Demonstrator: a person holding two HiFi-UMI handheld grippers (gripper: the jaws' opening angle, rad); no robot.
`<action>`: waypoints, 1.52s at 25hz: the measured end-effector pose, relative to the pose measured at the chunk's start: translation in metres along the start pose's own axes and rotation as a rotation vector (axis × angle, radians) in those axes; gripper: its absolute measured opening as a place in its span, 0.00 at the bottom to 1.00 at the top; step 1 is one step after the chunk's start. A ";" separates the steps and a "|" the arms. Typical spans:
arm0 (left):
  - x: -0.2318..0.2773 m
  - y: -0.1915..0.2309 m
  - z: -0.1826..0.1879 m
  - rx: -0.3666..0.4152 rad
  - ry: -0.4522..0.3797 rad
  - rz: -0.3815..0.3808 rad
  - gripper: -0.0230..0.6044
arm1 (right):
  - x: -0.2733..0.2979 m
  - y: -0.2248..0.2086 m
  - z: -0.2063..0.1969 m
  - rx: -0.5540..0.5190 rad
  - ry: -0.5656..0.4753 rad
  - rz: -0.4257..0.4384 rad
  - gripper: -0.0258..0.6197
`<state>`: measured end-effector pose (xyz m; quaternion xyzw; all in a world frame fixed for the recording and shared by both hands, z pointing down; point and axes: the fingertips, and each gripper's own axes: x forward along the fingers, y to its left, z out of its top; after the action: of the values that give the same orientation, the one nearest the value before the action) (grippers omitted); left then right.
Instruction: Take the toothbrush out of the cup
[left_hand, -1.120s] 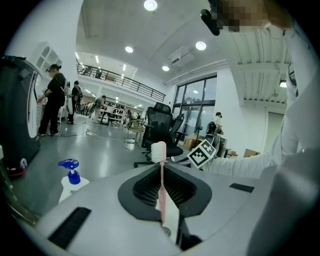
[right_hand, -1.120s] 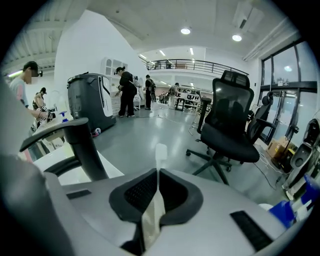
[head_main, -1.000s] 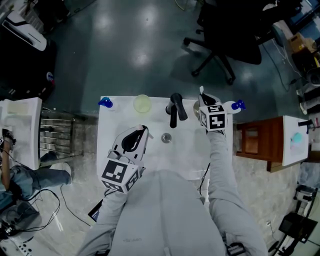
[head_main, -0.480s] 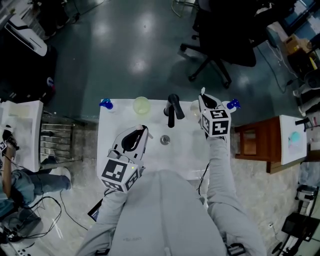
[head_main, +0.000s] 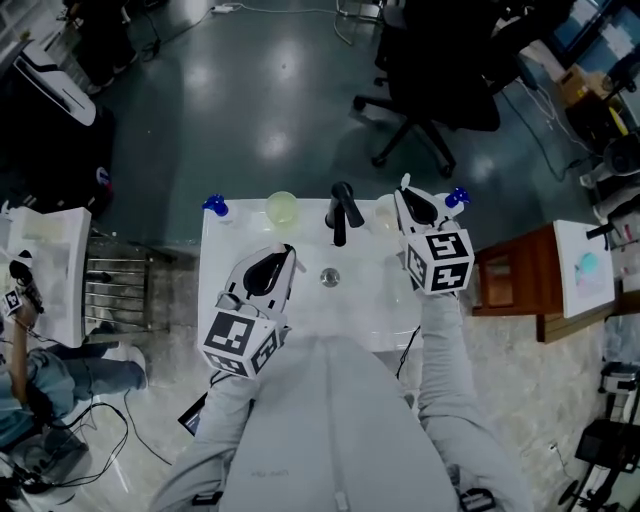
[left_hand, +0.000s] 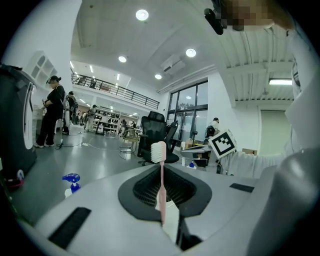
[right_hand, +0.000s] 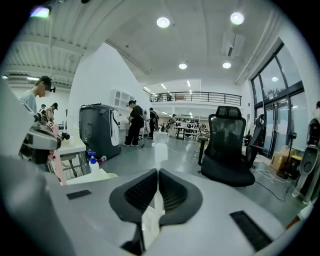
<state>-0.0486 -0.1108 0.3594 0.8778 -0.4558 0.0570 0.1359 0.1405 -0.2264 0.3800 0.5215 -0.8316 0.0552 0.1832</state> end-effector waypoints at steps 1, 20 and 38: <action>-0.001 0.000 0.000 0.003 -0.002 -0.001 0.09 | -0.006 0.004 0.003 0.000 -0.013 0.004 0.09; -0.001 -0.008 -0.011 0.010 0.030 -0.024 0.09 | -0.097 0.057 -0.012 0.116 -0.153 0.035 0.09; -0.003 0.002 -0.041 -0.028 0.110 0.021 0.09 | -0.109 0.066 -0.048 0.166 -0.136 0.069 0.09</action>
<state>-0.0513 -0.0978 0.3982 0.8665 -0.4575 0.1003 0.1725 0.1364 -0.0903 0.3918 0.5085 -0.8520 0.0948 0.0805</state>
